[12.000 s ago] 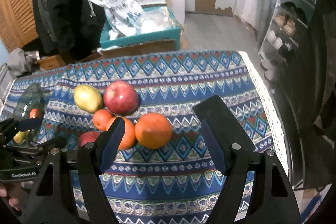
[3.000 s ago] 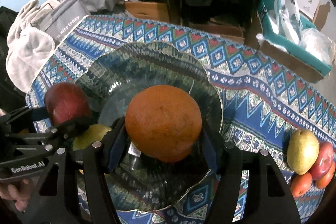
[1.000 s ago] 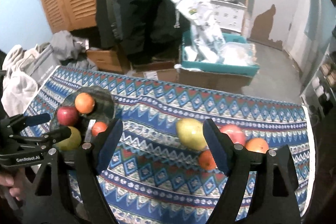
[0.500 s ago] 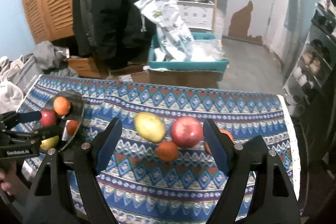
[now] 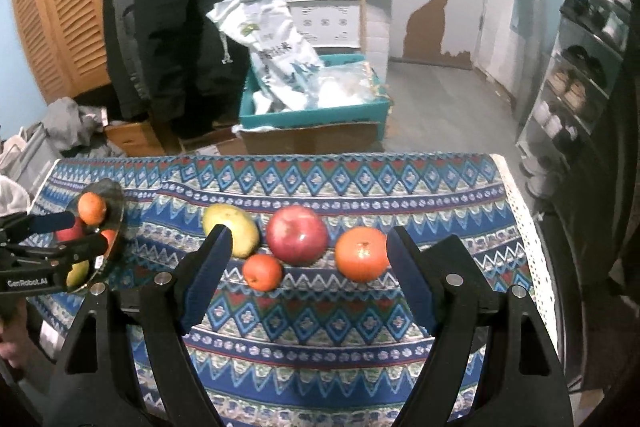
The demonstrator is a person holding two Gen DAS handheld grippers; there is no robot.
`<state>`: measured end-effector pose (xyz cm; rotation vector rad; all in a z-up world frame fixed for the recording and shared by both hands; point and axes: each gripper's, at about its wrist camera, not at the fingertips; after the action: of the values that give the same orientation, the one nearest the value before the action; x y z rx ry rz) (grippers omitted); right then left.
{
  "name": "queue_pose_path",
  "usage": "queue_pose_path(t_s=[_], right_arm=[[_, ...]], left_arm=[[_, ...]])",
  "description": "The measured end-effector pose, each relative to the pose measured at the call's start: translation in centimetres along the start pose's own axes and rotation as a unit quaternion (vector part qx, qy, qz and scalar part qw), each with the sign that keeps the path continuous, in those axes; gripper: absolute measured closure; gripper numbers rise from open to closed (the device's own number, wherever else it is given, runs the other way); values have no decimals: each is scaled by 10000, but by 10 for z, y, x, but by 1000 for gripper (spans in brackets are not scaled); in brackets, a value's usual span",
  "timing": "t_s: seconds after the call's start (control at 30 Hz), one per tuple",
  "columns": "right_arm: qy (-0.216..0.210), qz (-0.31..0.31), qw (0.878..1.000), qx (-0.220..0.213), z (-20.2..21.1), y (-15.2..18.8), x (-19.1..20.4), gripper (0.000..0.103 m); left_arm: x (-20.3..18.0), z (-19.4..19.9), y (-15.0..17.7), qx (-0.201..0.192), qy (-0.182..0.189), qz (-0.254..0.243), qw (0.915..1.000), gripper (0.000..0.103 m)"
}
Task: Organize fruits
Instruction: 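Withdraw both open tools from the plate toward the remaining fruit, then grasp the yellow-green pear with the left tool while the right tool grasps an orange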
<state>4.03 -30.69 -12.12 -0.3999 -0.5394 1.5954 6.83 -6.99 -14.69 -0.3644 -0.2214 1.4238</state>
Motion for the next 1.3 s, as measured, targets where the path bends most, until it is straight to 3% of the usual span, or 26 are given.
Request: queue_pose_path(t_s=[0.47, 0.87, 1.0, 1.3], right_arm=[[70, -287, 9992, 259, -21, 0, -28, 24], [20, -447, 9937, 1029, -89, 5, -53, 24], [-97, -423, 9914, 1232, -112, 4, -51, 24], [65, -226, 9877, 1548, -151, 3, -42, 24]], left_arm=[[-9, -30, -21, 164, -24, 135, 9998, 22], [-32, -76, -40, 515, 205, -16, 9985, 22], [-34, -91, -43, 637, 232, 19, 9977, 22], [-37, -115, -50, 881, 408, 181, 9951, 22]])
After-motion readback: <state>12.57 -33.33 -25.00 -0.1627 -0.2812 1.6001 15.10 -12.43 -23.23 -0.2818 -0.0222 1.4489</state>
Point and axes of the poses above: each gripper's, at about its wrist camera, not at the fingertips, and z roughly against the way its jaws point, x to its left, y to its underside, and after that the axes turned 9 degrees about x, right-handed
